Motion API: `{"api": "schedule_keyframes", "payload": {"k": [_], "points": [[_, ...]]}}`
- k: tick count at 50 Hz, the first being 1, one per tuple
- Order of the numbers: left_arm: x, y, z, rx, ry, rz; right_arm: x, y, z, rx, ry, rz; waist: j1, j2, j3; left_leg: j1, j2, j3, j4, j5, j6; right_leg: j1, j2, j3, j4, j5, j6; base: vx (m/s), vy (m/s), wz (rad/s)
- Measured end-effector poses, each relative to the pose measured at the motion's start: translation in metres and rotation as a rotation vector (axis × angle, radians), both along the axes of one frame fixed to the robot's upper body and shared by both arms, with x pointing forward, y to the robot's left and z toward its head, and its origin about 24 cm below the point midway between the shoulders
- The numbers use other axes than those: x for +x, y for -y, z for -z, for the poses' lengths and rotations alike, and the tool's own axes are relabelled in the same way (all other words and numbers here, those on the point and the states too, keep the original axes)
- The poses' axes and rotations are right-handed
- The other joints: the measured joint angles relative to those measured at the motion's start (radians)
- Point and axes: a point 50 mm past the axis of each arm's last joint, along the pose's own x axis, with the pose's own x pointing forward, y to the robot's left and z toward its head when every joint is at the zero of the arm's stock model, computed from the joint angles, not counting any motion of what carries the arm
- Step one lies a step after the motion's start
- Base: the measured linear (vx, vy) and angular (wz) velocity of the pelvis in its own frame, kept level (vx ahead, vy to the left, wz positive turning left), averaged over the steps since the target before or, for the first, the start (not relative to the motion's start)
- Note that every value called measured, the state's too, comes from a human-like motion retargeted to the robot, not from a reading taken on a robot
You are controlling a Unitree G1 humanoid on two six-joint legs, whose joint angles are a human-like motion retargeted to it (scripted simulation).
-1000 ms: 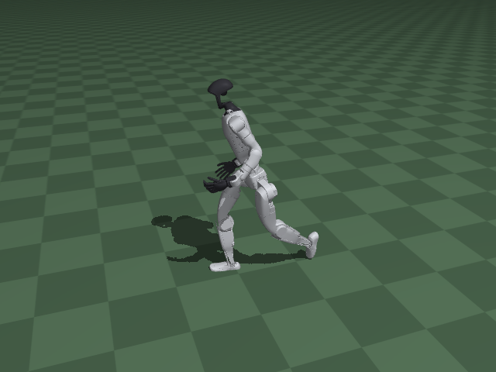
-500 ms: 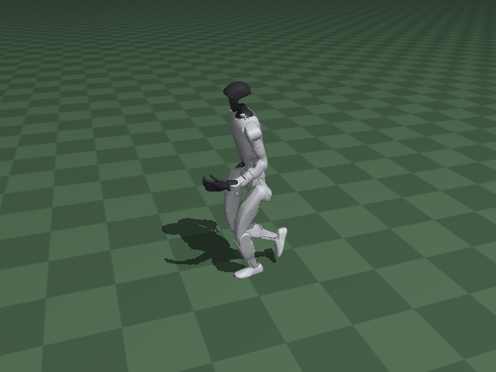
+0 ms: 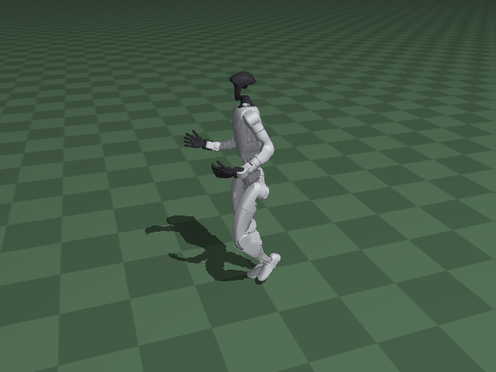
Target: Walk run
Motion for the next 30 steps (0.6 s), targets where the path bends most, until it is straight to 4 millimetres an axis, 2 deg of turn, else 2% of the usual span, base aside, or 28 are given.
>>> {"api": "schedule_keyframes", "payload": {"k": [2,3,4,5,7,8,10,12,13,14,15,16,17,18,20,22,24,25,27,28,30], "points": [[-0.006,-0.011,0.004,0.081,-0.043,-0.003,0.002,0.004,-0.022,-0.157,0.091,-0.027,0.097,-0.074,-0.023,-0.081,0.005,0.116,-0.243,-0.052,0.02,0.139,-0.055,-0.075,-0.116,0.34,0.134,2.36,-0.62,-0.81],[-0.008,-0.016,0.004,0.127,-0.057,0.0,0.001,0.008,-0.027,-0.244,0.11,-0.02,0.151,-0.116,-0.033,-0.103,-0.002,0.171,-0.39,-0.073,0.029,0.197,-0.06,-0.035,-0.163,0.506,0.226,2.37,-0.59,-1.05],[-0.009,-0.018,0.005,0.173,-0.067,0.014,-0.001,0.013,-0.03,-0.321,0.11,0.01,0.19,-0.153,-0.027,-0.096,-0.043,0.192,-0.549,-0.09,0.037,0.238,-0.087,-0.049,-0.124,0.583,0.313,2.46,-0.57,-0.73],[-0.009,-0.019,0.005,0.218,-0.076,0.031,-0.005,0.02,-0.031,-0.395,0.102,0.051,0.223,-0.189,-0.012,-0.073,-0.1,0.196,-0.713,-0.106,0.044,0.269,-0.125,-0.09,-0.042,0.616,0.399,2.48,-0.56,-0.25],[0.002,-0.019,0.0,0.284,-0.058,0.029,-0.013,0.021,-0.032,-0.439,0.11,0.122,0.261,-0.233,0.031,-0.037,-0.183,0.115,-0.969,-0.141,-0.021,0.324,-0.115,-0.057,0.086,0.616,0.481,2.39,-0.56,-0.07],[0.007,-0.018,-0.003,0.305,-0.043,0.013,-0.018,0.018,-0.029,-0.429,0.11,0.144,0.276,-0.233,0.043,-0.026,-0.164,0.092,-1.042,-0.172,-0.067,0.362,-0.07,-0.013,0.076,0.616,0.48,2.41,-0.55,-0.11],[0.021,-0.013,-0.011,0.313,0.002,-0.016,-0.025,0.008,-0.015,-0.369,0.07,0.158,0.299,-0.163,0.069,-0.004,-0.075,0.073,-1.08,-0.21,-0.128,0.457,0.083,0.022,0.011,0.616,0.469,2.46,-0.51,-0.04],[0.039,0.001,-0.024,0.272,0.069,-0.031,-0.033,0.001,0.008,-0.318,-0.03,0.091,0.295,-0.106,0.094,-0.002,-0.035,-0.011,-0.931,-0.133,0.014,0.475,0.134,-0.082,0.143,0.502,0.426,2.43,-0.61,0.58],[0.045,0.004,-0.032,0.259,0.106,-0.037,-0.043,-0.004,0.026,-0.304,-0.104,0.02,0.252,-0.103,0.083,-0.03,-0.045,-0.047,-0.757,-0.126,0.122,0.443,0.145,-0.173,0.231,0.468,0.38,2.82,-0.5,1.36],[0.045,0.013,-0.033,0.234,0.127,-0.019,-0.065,-0.003,0.055,-0.309,-0.237,-0.04,0.235,-0.111,0.059,-0.018,-0.119,-0.163,-0.65,-0.158,0.149,0.401,0.102,-0.243,0.375,0.4,0.337,3.35,-0.11,1.65],[0.041,0.026,-0.031,0.203,0.14,0.009,-0.098,0.001,0.086,-0.311,-0.4,-0.101,0.229,-0.125,0.028,0.014,-0.225,-0.318,-0.576,-0.21,0.134,0.355,0.03,-0.303,0.547,0.315,0.297,3.34,-0.09,0.97],[0.051,0.011,-0.036,0.19,0.17,-0.031,-0.116,-0.006,0.111,-0.278,-0.546,-0.143,0.195,-0.149,0.024,0.027,-0.159,-0.168,-0.486,-0.293,0.143,0.259,-0.024,-0.245,0.669,0.237,0.281,2.9,-0.35,0.53],[0.058,0.005,-0.04,0.171,0.195,-0.051,-0.136,-0.01,0.13,-0.236,-0.669,-0.164,0.165,-0.156,0.014,0.061,-0.118,-0.082,-0.437,-0.36,0.148,0.16,-0.062,-0.205,0.757,0.17,0.265,2.07,-0.62,0.51],[0.063,0.017,-0.041,0.149,0.206,-0.028,-0.156,-0.007,0.141,-0.186,-0.751,-0.133,0.142,-0.131,-0.008,0.135,-0.131,-0.122,-0.467,-0.395,0.144,0.052,-0.069,-0.202,0.777,0.126,0.247,1.85,-0.47,0.84],[0.069,0.034,-0.049,0.134,0.262,-0.001,-0.188,0.005,0.15,-0.144,-0.848,-0.051,0.122,-0.108,-0.026,0.256,-0.142,-0.143,-0.549,-0.396,0.122,-0.092,-0.088,-0.13,0.664,0.071,0.244,1.83,-0.48,0.86],[0.069,0.038,-0.055,0.143,0.303,-0.017,-0.217,0.021,0.15,-0.127,-0.903,0.046,0.036,-0.069,-0.017,0.38,-0.127,-0.17,-0.673,-0.226,0.063,-0.205,-0.149,-0.112,0.495,0.036,0.237,1.86,-0.58,1.44],[0.068,0.039,-0.054,0.137,0.296,-0.016,-0.237,0.036,0.147,-0.131,-0.934,0.152,-0.06,-0.023,-0.007,0.504,-0.087,-0.202,-0.775,0.026,-0.027,-0.259,-0.192,-0.091,0.259,0.047,0.246,1.87,-0.62,1.66],[0.067,0.04,-0.052,0.126,0.286,-0.011,-0.244,0.044,0.143,-0.142,-0.933,0.21,-0.109,-0.005,-0.001,0.558,-0.071,-0.226,-0.815,0.171,-0.075,-0.278,-0.204,-0.06,0.129,0.068,0.264,2.05,-0.77,1.27],[0.066,0.04,-0.051,0.098,0.274,0.004,-0.246,0.058,0.132,-0.185,-0.876,0.322,-0.161,0.017,0.024,0.653,-0.053,-0.255,-0.854,0.414,-0.177,-0.277,-0.229,-0.007,-0.101,0.03,0.298,1.97,-0.76,0.63],[0.066,0.042,-0.051,0.082,0.271,0.028,-0.246,0.063,0.125,-0.206,-0.844,0.378,-0.168,0.041,0.046,0.683,-0.018,-0.252,-0.818,0.469,-0.24,-0.268,-0.234,-0.007,-0.184,-0.008,0.32,1.66,-0.56,0.15],[0.066,0.046,-0.053,0.053,0.282,0.075,-0.237,0.068,0.114,-0.254,-0.771,0.457,-0.152,0.099,0.093,0.699,0.07,-0.218,-0.618,0.487,-0.327,-0.259,-0.233,-0.05,-0.276,-0.102,0.328,1.7,-0.6,-0.15]]}}
